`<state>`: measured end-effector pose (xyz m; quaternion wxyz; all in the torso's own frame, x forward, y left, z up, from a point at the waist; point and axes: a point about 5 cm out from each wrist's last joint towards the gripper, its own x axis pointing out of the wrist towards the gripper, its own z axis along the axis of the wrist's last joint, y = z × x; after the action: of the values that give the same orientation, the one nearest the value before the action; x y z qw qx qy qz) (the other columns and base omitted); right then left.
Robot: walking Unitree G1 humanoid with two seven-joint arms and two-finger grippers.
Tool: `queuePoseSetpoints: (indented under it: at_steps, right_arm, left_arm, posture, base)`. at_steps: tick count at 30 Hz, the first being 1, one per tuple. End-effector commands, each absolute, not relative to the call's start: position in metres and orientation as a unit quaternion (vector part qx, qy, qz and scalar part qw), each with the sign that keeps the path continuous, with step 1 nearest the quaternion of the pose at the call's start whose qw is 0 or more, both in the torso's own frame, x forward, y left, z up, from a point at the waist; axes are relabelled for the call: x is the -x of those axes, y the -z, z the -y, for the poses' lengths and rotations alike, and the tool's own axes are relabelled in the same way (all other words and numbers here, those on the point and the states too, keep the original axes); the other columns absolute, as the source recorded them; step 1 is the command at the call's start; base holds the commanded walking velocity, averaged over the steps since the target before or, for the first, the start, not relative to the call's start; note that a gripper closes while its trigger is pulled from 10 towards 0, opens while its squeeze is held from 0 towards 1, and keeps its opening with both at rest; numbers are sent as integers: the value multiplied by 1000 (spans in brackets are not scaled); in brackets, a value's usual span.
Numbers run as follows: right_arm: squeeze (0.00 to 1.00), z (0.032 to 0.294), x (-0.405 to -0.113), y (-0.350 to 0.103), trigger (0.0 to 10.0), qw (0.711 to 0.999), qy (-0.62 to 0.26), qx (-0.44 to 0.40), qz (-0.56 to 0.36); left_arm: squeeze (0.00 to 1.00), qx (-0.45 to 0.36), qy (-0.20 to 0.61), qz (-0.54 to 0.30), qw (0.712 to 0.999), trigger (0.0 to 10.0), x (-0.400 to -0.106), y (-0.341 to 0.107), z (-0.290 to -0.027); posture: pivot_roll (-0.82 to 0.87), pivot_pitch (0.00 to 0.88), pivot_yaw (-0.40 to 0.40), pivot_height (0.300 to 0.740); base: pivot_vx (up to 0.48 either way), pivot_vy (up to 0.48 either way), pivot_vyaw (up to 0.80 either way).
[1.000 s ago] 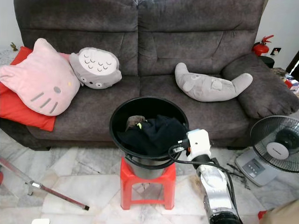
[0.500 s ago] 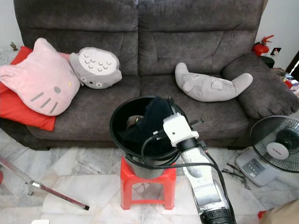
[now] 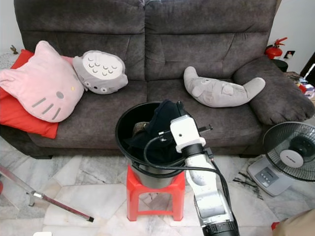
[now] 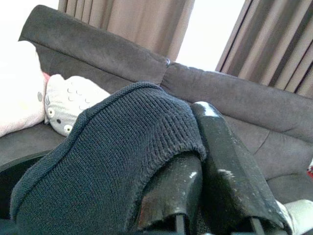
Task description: Hang hanger
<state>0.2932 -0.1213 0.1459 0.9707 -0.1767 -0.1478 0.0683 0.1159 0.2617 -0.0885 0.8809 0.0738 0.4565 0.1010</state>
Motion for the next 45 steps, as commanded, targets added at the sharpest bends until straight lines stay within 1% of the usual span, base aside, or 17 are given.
queuePoseSetpoints:
  at_steps: [1, 4, 13, 32, 45]
  right_arm:
    - [0, 122, -292, -153, 10000, 971, -60, 171, 158]
    - [0, 123, -292, -153, 10000, 970, -58, 175, 158]
    - [0, 122, -293, -154, 10000, 970, -58, 178, 158]
    - [0, 121, -292, -157, 10000, 966, -56, 191, 167]
    - [0, 121, -292, -169, 10000, 957, -48, 205, 201]
  left_arm:
    - [0, -75, -98, -463, 878, 10000, -112, 89, -265]
    - [0, -71, -101, -462, 878, 10000, -112, 89, -265]
    - [0, -68, -99, -461, 879, 10000, -112, 89, -264]
    - [0, -65, -102, -461, 879, 10000, -111, 89, -265]
    - [0, -65, -100, -459, 881, 10000, -112, 88, -265]
  posture:
    - [7, 0, 19, 740]
    - [7, 0, 19, 740]
    - [9, 0, 17, 740]
    - [13, 0, 15, 740]
    - [9, 0, 18, 740]
  base:
    - [0, 0, 0]
    - [0, 0, 0]
    - [-270, 0, 0]
    - [-349, 0, 0]
    - [-353, 0, 0]
